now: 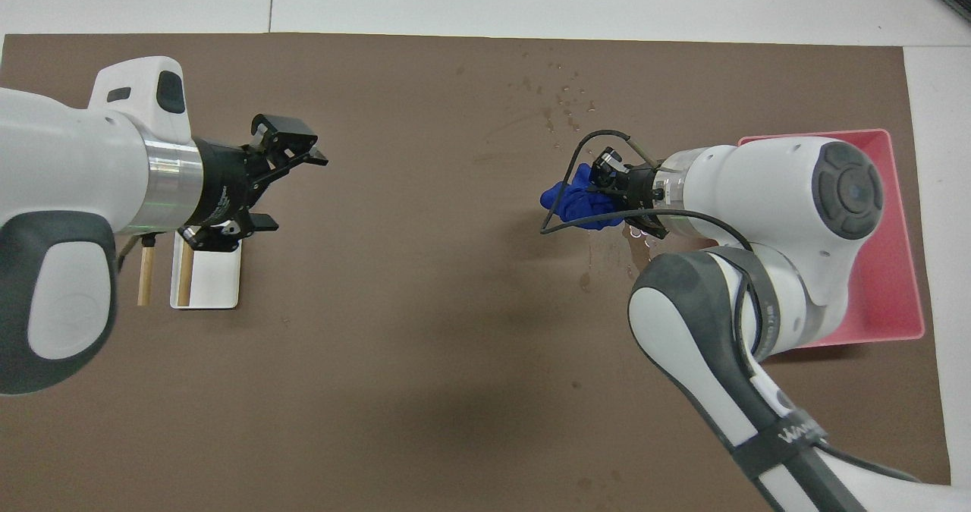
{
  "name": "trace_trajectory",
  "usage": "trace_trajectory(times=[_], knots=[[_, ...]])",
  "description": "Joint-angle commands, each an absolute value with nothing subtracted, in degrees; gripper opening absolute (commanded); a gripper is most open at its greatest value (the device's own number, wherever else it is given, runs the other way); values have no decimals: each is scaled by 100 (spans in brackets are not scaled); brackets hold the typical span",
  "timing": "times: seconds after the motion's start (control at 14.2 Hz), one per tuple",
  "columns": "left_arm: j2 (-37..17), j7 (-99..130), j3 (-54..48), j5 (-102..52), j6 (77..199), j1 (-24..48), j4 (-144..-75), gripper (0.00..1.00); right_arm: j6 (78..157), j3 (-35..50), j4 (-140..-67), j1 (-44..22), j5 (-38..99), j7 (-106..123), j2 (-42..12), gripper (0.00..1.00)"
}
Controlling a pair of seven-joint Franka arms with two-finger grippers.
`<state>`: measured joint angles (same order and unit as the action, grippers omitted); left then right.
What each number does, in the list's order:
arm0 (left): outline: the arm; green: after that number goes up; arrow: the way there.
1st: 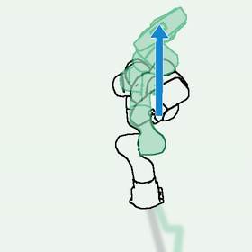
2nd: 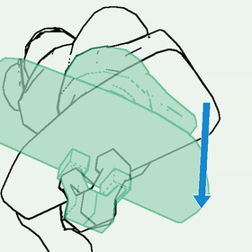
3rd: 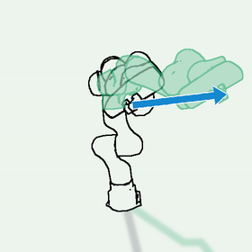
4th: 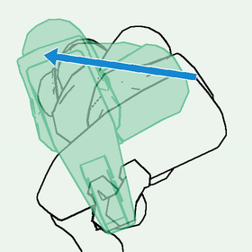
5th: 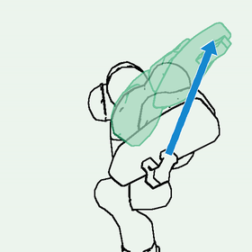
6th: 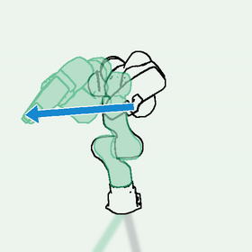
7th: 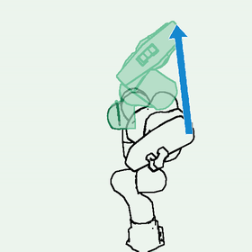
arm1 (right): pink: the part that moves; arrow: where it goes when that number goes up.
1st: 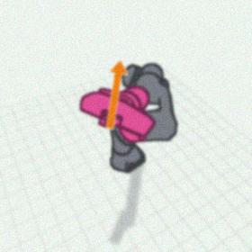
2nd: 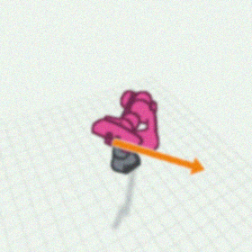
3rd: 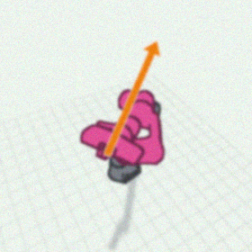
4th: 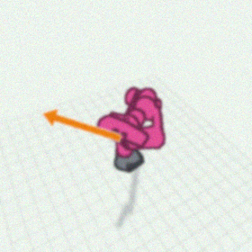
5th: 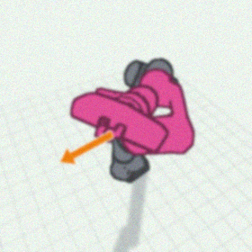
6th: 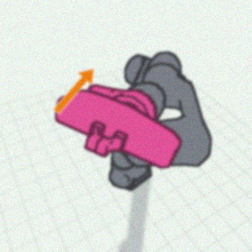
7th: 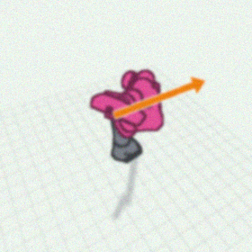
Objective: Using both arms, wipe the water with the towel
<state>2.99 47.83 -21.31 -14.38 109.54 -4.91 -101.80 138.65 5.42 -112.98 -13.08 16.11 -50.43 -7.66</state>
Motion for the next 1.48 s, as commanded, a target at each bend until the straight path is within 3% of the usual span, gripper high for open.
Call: trace_trajectory(times=[0.0,0.21,0.57,0.85,1.27,1.41], knots=[[255,2593,-2171,-513,9620,-790,-9599,100,14745,580,-11442,-1179,1512,-4494,-1290,0],[106,727,-2171,7,8783,-1185,-9221,100,15476,571,-11864,-967,1512,-3720,-1529,0],[-218,0,-2153,324,8675,-1337,-9027,100,15460,536,-12453,-730,1459,-3612,-1372,0],[-308,-123,-487,230,8771,146,-8894,100,14462,545,-12744,-484,1459,-3726,-1082,0],[-176,-97,-431,167,9421,106,-9105,100,13388,554,-13401,-159,1459,-3657,-608,0],[-106,-114,-501,141,9108,1,-9018,100,13141,562,-13631,-27,1459,-3595,-440,0]])
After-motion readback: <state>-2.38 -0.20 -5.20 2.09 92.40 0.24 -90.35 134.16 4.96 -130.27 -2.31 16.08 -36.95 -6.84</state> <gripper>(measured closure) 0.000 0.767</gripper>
